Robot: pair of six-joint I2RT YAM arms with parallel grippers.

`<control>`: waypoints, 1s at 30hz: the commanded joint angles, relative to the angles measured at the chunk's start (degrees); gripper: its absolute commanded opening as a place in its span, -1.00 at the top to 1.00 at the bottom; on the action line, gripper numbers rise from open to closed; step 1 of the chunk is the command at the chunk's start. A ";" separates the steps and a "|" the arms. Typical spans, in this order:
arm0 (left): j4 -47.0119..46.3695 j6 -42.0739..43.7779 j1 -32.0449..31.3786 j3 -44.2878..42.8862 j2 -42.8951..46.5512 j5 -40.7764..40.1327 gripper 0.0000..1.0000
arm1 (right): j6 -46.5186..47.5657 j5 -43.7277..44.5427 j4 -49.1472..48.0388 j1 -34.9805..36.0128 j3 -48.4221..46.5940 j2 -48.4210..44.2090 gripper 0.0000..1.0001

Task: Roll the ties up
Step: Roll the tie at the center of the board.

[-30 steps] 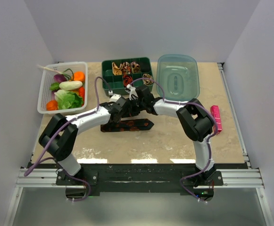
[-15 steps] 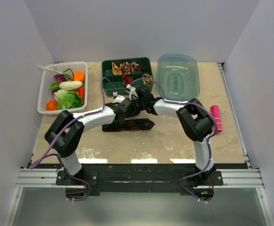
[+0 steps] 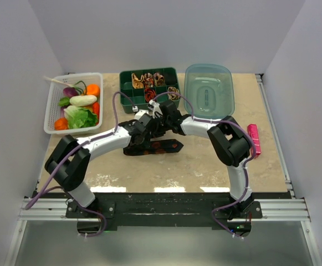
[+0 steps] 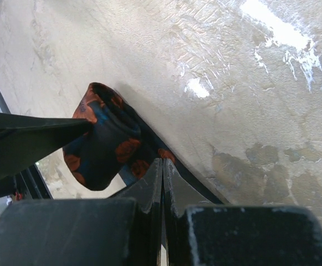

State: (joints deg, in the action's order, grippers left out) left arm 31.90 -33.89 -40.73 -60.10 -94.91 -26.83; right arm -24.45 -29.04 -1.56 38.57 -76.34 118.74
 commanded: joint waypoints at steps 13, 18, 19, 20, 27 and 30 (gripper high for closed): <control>-4.73 -0.57 4.77 5.51 17.38 3.97 -0.63 | 0.89 1.26 -0.11 2.30 -1.62 -5.79 1.00; -11.84 0.05 13.91 13.41 25.64 16.97 -0.68 | 0.89 1.35 -0.46 4.58 -2.94 -7.03 1.00; -12.73 -0.04 15.23 14.56 26.87 18.46 -0.69 | 0.89 1.35 -0.55 5.02 -3.46 -7.20 1.00; -13.35 -0.21 17.85 16.31 29.06 21.53 -0.71 | 0.89 1.35 -0.55 5.90 -3.90 -7.03 1.00; -21.68 -1.00 31.05 23.79 34.36 42.01 -0.80 | 0.63 0.91 -0.46 8.80 -6.37 -4.49 1.00; -25.90 -2.23 34.75 26.78 33.66 50.54 -0.80 | 0.45 1.26 -0.46 8.98 -6.90 -3.26 1.00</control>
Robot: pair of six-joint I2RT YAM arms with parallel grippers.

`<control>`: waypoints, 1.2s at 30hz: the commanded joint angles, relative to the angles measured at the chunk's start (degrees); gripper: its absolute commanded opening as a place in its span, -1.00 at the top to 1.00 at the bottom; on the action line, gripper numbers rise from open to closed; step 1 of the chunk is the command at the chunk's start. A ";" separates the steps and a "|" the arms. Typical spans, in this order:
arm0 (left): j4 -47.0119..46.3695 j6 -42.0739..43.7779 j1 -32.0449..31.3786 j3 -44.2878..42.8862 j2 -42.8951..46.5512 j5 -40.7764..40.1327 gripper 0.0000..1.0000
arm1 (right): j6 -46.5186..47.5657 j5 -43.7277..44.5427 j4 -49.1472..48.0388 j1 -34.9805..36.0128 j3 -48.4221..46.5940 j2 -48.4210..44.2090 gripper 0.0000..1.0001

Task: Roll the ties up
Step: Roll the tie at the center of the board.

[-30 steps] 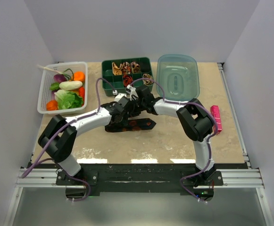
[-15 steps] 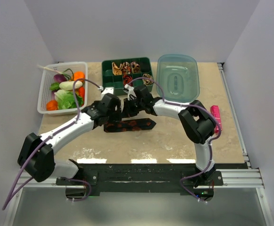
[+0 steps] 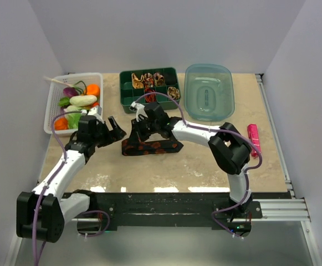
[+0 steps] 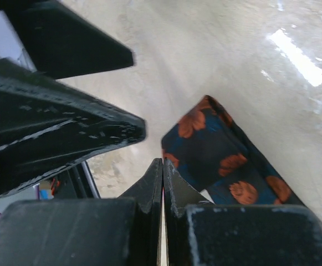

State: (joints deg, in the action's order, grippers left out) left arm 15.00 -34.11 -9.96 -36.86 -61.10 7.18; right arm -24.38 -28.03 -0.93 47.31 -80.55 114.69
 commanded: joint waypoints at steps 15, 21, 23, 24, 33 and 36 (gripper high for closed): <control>-12.89 -2.01 5.30 8.03 -4.11 19.27 -0.79 | 1.97 5.35 0.75 0.24 -1.10 4.22 1.00; -13.42 -1.84 5.56 9.61 -4.90 18.31 -0.78 | 3.11 6.32 2.42 0.15 2.41 3.35 1.00; -14.03 -2.19 5.65 10.31 -5.43 18.75 -0.77 | 3.02 6.41 2.16 0.06 3.47 3.08 1.00; -14.12 -2.28 5.65 10.49 -5.61 18.92 -0.77 | 2.94 6.15 1.99 0.06 4.43 2.73 1.00; -21.68 -4.39 5.82 13.04 -10.00 21.56 -0.73 | 3.20 6.06 1.28 0.06 7.69 2.37 1.00; -23.79 -4.91 5.82 13.39 -11.32 21.56 -0.70 | 3.11 6.14 1.19 0.06 7.08 2.64 1.00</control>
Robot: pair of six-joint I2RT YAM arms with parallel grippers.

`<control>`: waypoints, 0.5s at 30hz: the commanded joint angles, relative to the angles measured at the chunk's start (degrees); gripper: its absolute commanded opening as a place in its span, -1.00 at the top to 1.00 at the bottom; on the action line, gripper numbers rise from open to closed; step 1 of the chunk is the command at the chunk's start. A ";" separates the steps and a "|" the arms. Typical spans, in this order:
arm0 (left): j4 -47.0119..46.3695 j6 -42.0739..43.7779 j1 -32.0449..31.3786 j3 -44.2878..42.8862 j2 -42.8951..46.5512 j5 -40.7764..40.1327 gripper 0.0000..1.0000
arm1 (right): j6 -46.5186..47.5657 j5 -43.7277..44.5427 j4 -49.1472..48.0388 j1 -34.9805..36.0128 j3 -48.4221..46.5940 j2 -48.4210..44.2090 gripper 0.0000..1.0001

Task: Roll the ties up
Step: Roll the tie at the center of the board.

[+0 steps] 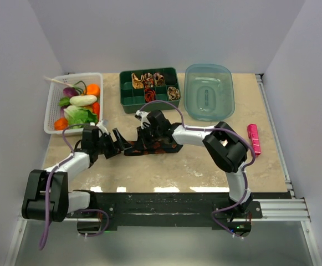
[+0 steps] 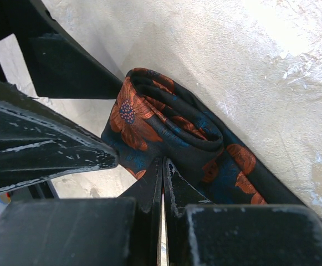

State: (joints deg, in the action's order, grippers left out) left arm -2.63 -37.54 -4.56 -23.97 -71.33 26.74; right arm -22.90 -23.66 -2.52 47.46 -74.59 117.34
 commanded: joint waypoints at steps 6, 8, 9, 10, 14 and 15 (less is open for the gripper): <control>-8.35 -0.96 0.51 1.11 -2.15 -0.81 -0.62 | 1.71 0.99 3.23 -0.27 -0.03 0.61 1.00; -10.71 -1.04 0.51 1.99 -2.76 -0.99 -0.59 | 1.54 0.46 3.40 -0.53 -0.21 0.70 1.00; -11.51 -1.22 0.51 2.25 -3.11 -0.90 -0.56 | 1.45 0.20 3.32 -0.70 -0.21 0.61 1.00; -12.47 -1.22 0.60 2.87 -4.07 -0.47 -0.54 | 1.19 -0.50 3.05 -0.97 -0.21 0.52 1.00; -19.14 -1.92 0.60 5.07 -6.45 1.47 -0.43 | 0.75 -2.09 2.79 -1.67 -0.12 0.44 1.00; -20.03 -2.27 0.60 5.77 -7.24 1.73 -0.40 | 0.75 -2.18 2.88 -1.85 -0.21 0.43 1.00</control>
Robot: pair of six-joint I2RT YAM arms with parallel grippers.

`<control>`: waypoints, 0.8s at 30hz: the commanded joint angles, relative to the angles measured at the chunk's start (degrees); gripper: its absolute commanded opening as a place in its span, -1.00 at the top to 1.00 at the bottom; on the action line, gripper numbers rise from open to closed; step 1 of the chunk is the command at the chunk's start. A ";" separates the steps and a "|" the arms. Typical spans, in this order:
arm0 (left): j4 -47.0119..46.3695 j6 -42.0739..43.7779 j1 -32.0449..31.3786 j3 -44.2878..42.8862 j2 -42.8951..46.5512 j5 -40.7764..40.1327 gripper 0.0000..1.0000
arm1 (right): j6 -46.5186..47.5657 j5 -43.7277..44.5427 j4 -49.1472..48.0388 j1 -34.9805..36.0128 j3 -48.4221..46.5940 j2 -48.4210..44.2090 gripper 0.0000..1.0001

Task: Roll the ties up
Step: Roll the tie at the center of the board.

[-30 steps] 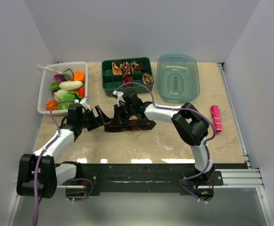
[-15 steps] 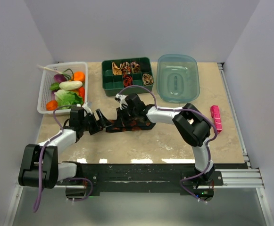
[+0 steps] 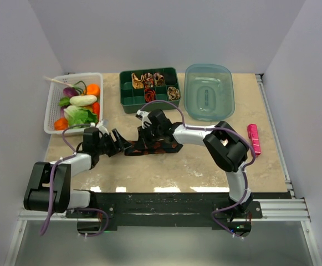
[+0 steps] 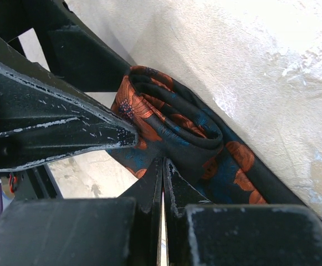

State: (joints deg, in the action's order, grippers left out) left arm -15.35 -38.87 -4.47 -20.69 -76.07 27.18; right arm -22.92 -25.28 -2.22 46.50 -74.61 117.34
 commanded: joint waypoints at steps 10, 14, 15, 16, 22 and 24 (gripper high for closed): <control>-21.89 -3.49 0.51 5.57 -7.33 8.32 -0.24 | -0.11 -2.32 2.48 -1.68 -0.54 1.14 1.00; -24.11 -3.75 0.51 6.01 -8.13 8.59 -0.11 | -0.20 -2.94 2.48 -1.76 -1.41 1.93 1.00; -24.28 -3.75 0.51 6.01 -8.39 8.59 -0.06 | -0.20 -2.94 2.48 -1.76 -1.50 2.02 1.00; -24.72 -3.67 0.51 6.01 -8.30 9.03 -0.01 | -0.29 -2.94 2.48 -1.76 -1.50 1.93 1.00; -24.99 -3.31 0.51 5.75 -8.30 9.21 0.37 | -0.64 -3.20 2.48 -1.76 -1.77 1.32 1.00; -24.81 -3.23 0.51 5.48 -8.21 9.30 0.46 | -0.72 -3.20 2.48 -2.11 -1.68 0.53 1.00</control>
State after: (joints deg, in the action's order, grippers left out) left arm -36.86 -42.46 -4.25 -15.11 -84.16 34.76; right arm -23.44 -28.53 -0.80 44.93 -74.78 118.02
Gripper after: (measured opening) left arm 0.374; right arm 0.007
